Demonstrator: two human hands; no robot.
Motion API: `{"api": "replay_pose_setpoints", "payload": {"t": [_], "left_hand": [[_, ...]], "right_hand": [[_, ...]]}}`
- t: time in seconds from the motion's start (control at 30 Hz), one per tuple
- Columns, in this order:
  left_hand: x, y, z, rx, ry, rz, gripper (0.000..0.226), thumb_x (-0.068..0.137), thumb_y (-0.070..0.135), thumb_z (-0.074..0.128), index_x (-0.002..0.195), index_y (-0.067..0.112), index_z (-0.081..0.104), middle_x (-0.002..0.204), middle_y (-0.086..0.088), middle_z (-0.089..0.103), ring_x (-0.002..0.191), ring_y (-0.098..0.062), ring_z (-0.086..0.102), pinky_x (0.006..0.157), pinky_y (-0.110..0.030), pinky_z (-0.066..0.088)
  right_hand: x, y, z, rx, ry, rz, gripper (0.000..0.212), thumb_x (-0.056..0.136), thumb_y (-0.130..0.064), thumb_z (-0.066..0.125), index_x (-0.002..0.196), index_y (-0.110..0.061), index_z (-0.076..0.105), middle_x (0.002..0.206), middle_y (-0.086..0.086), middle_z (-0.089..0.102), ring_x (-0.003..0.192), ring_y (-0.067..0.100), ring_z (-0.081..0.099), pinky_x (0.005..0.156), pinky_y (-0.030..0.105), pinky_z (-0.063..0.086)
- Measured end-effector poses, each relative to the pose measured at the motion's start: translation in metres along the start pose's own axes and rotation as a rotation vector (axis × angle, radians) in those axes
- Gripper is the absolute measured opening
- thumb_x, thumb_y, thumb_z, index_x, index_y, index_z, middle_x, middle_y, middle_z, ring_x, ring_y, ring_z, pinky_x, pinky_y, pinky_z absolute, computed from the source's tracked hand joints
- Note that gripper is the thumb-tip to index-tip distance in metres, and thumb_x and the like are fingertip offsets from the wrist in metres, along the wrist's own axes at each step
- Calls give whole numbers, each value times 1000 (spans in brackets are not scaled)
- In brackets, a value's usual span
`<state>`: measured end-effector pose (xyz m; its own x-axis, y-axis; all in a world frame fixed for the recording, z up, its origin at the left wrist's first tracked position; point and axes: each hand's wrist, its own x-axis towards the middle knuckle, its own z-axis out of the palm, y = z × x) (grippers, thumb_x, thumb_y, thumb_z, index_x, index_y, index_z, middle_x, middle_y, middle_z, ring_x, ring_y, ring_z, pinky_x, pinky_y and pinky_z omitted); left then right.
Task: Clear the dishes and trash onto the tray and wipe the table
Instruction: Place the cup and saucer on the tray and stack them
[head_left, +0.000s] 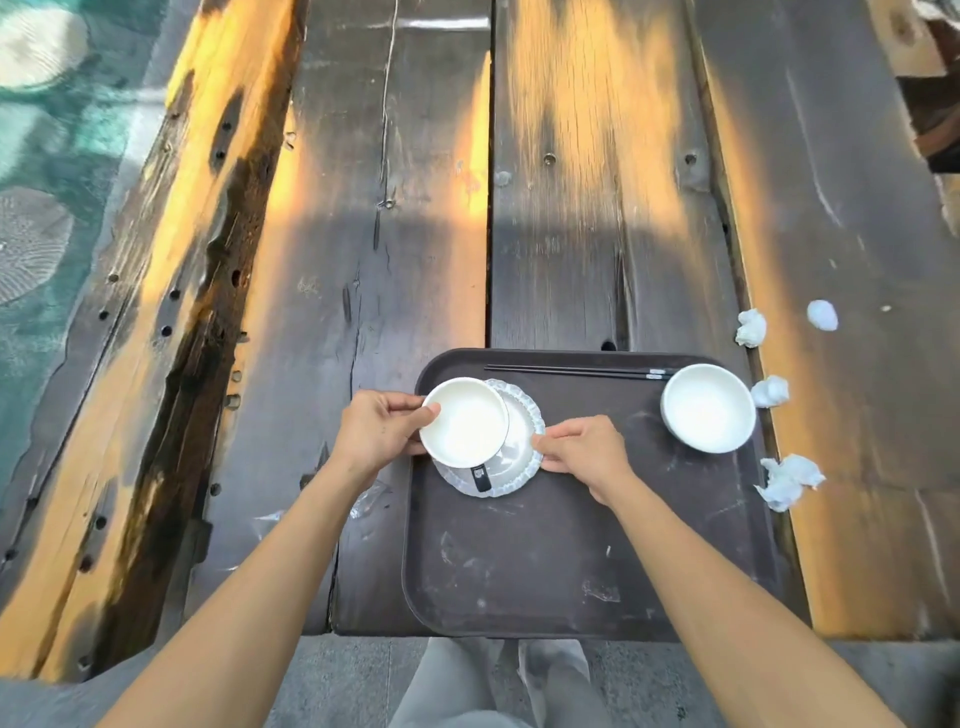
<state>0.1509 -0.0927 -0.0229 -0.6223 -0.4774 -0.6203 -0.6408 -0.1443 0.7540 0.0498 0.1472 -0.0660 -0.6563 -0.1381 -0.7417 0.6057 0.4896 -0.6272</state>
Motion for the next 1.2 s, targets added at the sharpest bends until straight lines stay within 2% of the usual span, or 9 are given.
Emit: {"api": "replay_pose_setpoints", "payload": {"t": [0.07, 0.13, 0.2, 0.3, 0.37, 0.53, 0.77, 0.97, 1.2], "left_hand": [[1, -1, 5, 21, -21, -10, 20, 86, 11, 78, 102, -1, 78, 82, -9, 78, 66, -14, 74, 60, -30, 62], [0, -1, 8, 29, -54, -16, 17, 88, 10, 77, 102, 1, 78, 76, -4, 78, 65, -13, 74, 58, -27, 61], [0, -2, 12, 26, -81, -21, 19, 88, 10, 76, 104, -1, 77, 81, -10, 79, 71, -18, 76, 59, -28, 62], [2, -5, 17, 58, -99, -27, 23, 88, 13, 76, 106, -1, 77, 91, -16, 79, 86, -31, 77, 68, -37, 65], [5, -9, 19, 89, -83, -35, 24, 87, 17, 78, 106, 2, 78, 91, -13, 79, 87, -31, 77, 74, -43, 64], [11, -12, 21, 74, -70, -47, 28, 82, 22, 83, 106, 8, 79, 91, -6, 80, 83, -20, 77, 75, -41, 64], [4, -9, 21, 16, -64, -10, 25, 85, 18, 81, 108, 9, 79, 95, -5, 80, 87, -19, 76, 70, -30, 63], [-6, -16, 18, -111, -44, -16, 31, 88, 11, 77, 118, 4, 74, 104, -7, 79, 98, -19, 76, 83, -36, 63], [-8, -15, 20, -90, -31, -5, 26, 91, 9, 73, 117, 6, 74, 104, -6, 77, 99, -19, 74, 75, -26, 62]], "right_hand": [[-2, -7, -2, -312, -16, -55, 24, 73, -33, 82, 67, -11, 76, 65, 4, 74, 67, 16, 73, 74, 30, 60], [-8, -13, -2, -585, 103, -197, 31, 78, -47, 74, 69, -18, 76, 61, -4, 71, 70, 13, 69, 71, 25, 53], [-16, -19, 1, -511, 138, -322, 27, 83, -50, 68, 82, -25, 78, 70, -11, 73, 75, 6, 68, 75, 23, 50], [-22, -24, 9, -47, -123, -208, 20, 85, -41, 68, 93, -26, 79, 90, -8, 77, 85, 8, 74, 83, 31, 58], [-21, -21, 12, 46, -203, -189, 18, 87, -36, 68, 97, -26, 79, 103, -6, 76, 95, 10, 72, 85, 36, 59], [-19, -14, 14, 34, -154, -186, 26, 92, -24, 64, 116, -14, 72, 110, 0, 74, 96, 11, 72, 85, 35, 60], [-17, -20, 19, 20, -107, -170, 27, 93, -20, 62, 118, -11, 70, 105, 4, 74, 95, 14, 72, 82, 35, 60], [-18, -22, 21, 18, -99, -162, 27, 94, -19, 61, 118, -12, 70, 105, 1, 73, 95, 12, 70, 82, 33, 60], [-17, -20, 21, 59, -122, -83, 27, 91, -25, 64, 114, -13, 71, 113, 0, 71, 99, 13, 70, 87, 35, 59]]}}
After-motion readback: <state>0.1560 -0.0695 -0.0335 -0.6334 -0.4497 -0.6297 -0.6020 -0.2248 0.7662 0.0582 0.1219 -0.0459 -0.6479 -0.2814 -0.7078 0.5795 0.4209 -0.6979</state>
